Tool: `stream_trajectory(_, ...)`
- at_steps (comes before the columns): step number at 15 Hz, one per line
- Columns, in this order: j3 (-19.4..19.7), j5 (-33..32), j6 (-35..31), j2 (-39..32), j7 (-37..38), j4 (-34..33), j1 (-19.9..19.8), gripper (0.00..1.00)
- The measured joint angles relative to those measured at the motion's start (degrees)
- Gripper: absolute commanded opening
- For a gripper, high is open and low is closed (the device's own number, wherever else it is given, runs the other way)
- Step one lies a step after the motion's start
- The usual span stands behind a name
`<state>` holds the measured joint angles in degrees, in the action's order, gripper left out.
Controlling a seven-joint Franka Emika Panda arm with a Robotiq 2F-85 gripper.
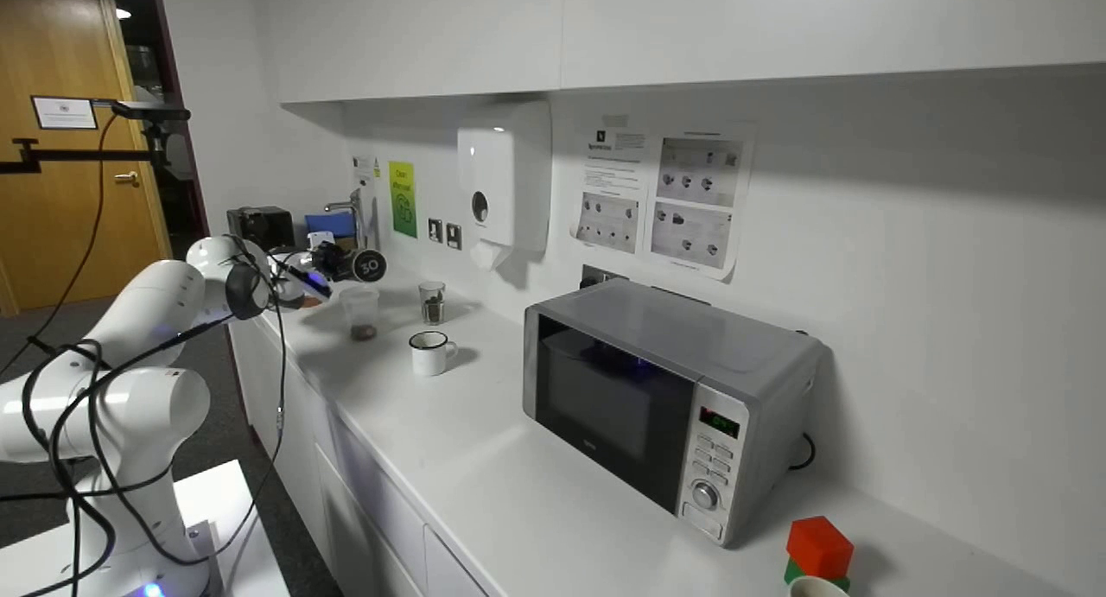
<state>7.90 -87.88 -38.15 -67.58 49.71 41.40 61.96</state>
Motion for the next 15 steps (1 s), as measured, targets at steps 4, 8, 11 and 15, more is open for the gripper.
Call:
stream_trajectory(4,0.6,-1.7,0.0,-1.0,-1.9,-0.4,0.0,0.02)
stream_trajectory(8,1.9,-3.1,0.0,-2.6,-4.9,-1.3,0.0,0.02)
stream_trajectory(11,2.2,-4.0,0.1,-3.1,-6.2,-1.3,0.0,0.02)
stream_trajectory(15,2.4,-5.0,0.1,-3.8,-7.8,-1.6,0.0,0.02)
